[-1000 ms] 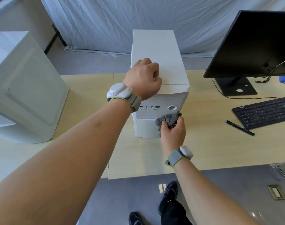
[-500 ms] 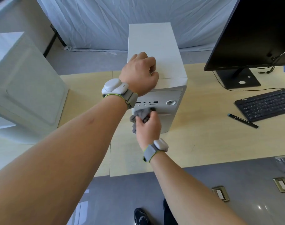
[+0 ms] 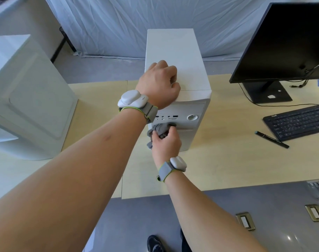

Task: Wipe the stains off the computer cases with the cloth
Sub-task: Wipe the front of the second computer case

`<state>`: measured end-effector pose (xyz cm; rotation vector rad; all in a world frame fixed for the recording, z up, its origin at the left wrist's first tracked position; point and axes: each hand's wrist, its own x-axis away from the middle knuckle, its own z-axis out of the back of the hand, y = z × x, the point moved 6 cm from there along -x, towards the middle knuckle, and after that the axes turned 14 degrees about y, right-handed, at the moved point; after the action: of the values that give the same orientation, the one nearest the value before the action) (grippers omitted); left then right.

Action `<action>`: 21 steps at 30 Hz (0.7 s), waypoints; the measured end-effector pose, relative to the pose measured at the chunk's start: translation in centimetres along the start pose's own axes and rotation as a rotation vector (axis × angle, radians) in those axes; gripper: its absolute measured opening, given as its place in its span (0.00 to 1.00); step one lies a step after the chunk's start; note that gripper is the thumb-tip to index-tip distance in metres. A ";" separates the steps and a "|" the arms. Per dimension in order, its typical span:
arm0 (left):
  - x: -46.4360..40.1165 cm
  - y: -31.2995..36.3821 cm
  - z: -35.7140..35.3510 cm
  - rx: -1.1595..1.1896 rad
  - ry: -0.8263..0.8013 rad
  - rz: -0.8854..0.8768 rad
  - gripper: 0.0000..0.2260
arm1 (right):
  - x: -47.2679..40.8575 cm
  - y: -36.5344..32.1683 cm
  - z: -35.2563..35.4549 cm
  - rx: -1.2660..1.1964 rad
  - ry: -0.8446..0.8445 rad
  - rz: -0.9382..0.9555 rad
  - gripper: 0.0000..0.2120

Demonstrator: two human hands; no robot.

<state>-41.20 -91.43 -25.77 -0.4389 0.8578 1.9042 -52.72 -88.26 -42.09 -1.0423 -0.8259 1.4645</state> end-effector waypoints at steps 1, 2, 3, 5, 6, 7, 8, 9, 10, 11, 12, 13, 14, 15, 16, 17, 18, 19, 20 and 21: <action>0.0 0.0 0.0 0.003 -0.002 0.000 0.06 | 0.1 0.1 -0.3 0.016 -0.047 0.022 0.13; 0.1 0.2 0.1 0.006 -0.007 0.001 0.06 | 0.2 0.3 -0.5 0.035 -0.112 0.046 0.13; 0.0 0.1 0.1 0.004 -0.007 0.008 0.06 | 0.2 0.5 -1.2 0.055 -0.195 0.065 0.13; 0.1 0.4 0.1 0.006 -0.017 0.008 0.06 | 0.2 1.4 -1.2 0.148 -0.371 0.100 0.11; 0.1 0.5 0.1 0.006 -0.020 0.008 0.06 | 0.1 2.2 -0.7 0.197 -0.427 0.083 0.09; 0.1 0.2 0.2 0.005 -0.017 0.016 0.06 | 0.0 3.5 -0.1 0.212 -0.444 0.011 0.08; 0.0 0.2 0.2 0.007 -0.014 0.021 0.06 | -0.4 5.1 1.0 0.186 -0.407 -0.125 0.07; 0.0 0.0 0.2 0.008 -0.011 0.025 0.06 | -0.9 6.6 2.4 0.136 -0.322 -0.290 0.08; 0.2 -0.2 0.1 0.006 -0.010 0.030 0.06 | -1.6 8.3 3.6 0.083 -0.207 -0.439 0.10; 0.2 0.0 0.1 0.004 -0.009 0.025 0.06 | -2.4 9.2 4.8 0.028 -0.076 -0.532 0.12; 0.2 0.0 0.1 0.001 -0.009 0.025 0.06 | -3.1 9.6 5.5 -0.012 0.014 -0.567 0.11; 0.2 0.0 0.1 -0.002 -0.012 0.027 0.06 | -3.7 9.3 5.7 -0.048 0.053 -0.567 0.10; 0.2 -0.1 0.1 -0.006 -0.009 0.029 0.06 | -4.1 8.6 5.5 -0.095 0.067 -0.547 0.08; 0.2 0.1 0.2 -0.007 -0.003 0.026 0.06 | -4.0 7.2 5.5 -0.138 0.057 -0.526 0.06; 0.2 0.0 0.1 -0.012 0.001 0.025 0.06 | -3.4 6.2 4.9 -0.168 0.020 -0.504 0.05; 0.1 0.1 0.1 -0.014 0.004 0.026 0.06 | -2.6 5.0 4.3 -0.176 -0.026 -0.475 0.04; 0.0 -0.1 0.0 -0.014 0.005 0.026 0.06 | -1.6 3.8 3.4 -0.197 -0.074 -0.451 0.03; 0.1 0.0 0.0 -0.012 0.004 0.020 0.06 | -0.6 2.5 2.9 -0.234 -0.097 -0.431 0.03; 0.3 -0.2 0.0 -0.016 0.003 0.014 0.06 | 0.1 1.8 2.1 -0.259 -0.083 -0.407 0.04; 0.2 -0.2 0.1 -0.016 0.005 0.008 0.06 | 0.3 1.0 1.5 -0.279 -0.037 -0.392 0.05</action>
<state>-41.09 -91.23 -25.92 -0.4504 0.8488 1.9191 -54.53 -88.04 -42.53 -0.9898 -1.2116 1.0584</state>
